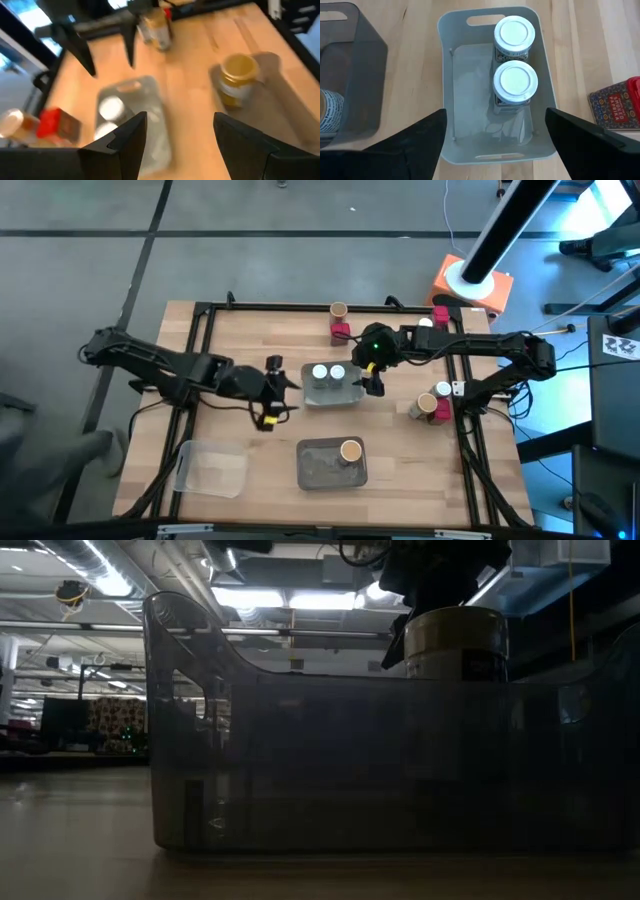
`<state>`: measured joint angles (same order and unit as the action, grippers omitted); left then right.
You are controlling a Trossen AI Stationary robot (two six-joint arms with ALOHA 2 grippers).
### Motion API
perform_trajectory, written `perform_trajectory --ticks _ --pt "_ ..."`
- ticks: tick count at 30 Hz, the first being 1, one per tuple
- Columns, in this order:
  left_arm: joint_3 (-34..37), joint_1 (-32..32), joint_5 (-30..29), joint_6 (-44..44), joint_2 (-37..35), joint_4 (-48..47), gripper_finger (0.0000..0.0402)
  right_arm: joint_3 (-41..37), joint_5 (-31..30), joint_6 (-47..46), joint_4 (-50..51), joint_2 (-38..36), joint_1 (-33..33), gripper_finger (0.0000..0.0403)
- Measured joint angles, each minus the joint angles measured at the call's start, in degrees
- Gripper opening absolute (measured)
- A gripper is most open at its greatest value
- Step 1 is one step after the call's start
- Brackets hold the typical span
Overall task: Sort spices by type
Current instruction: Put the top golden seasoning bottle into the black bin
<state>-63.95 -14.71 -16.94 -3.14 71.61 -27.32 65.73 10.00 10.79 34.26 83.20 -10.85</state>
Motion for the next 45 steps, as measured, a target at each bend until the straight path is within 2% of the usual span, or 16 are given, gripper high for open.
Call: perform_trajectory --ticks 5,15,18,23,25,29,37,45 --pt "-3.8 -4.2 -1.0 6.5 0.0 -7.9 0.0217 0.0 0.0 0.0 -0.1 0.0 0.0 0.0337" --pt "-4.0 -6.6 -4.5 10.5 0.4 -11.8 0.0217 -0.1 -0.5 -0.5 3.7 -1.8 0.0 0.0337" --pt "-4.0 -6.2 -5.7 9.6 0.5 -10.9 0.0217 -0.1 -3.4 -2.0 6.5 -4.6 0.0 0.0337" --pt "-3.7 -4.5 -5.8 7.3 0.7 -10.3 0.0217 0.0 -12.1 -4.4 9.4 -10.8 -0.8 0.0337" --pt "-2.4 -3.7 -5.9 6.6 0.7 -9.4 0.0217 0.0 -15.1 -6.1 10.5 -12.4 -2.2 0.0337" --pt "2.4 -2.3 -5.3 4.9 0.8 -4.7 0.0217 0.0 -17.0 -8.1 13.9 -13.9 -6.8 0.0337" --pt "11.4 0.0 -2.4 4.5 0.8 4.5 0.0217 0.0 -17.2 -9.8 18.3 -13.5 -17.8 0.0337" --pt "14.9 2.2 -2.3 4.0 0.8 9.9 0.0217 0.0 -17.1 -10.6 18.7 -13.5 -24.7 0.0337"
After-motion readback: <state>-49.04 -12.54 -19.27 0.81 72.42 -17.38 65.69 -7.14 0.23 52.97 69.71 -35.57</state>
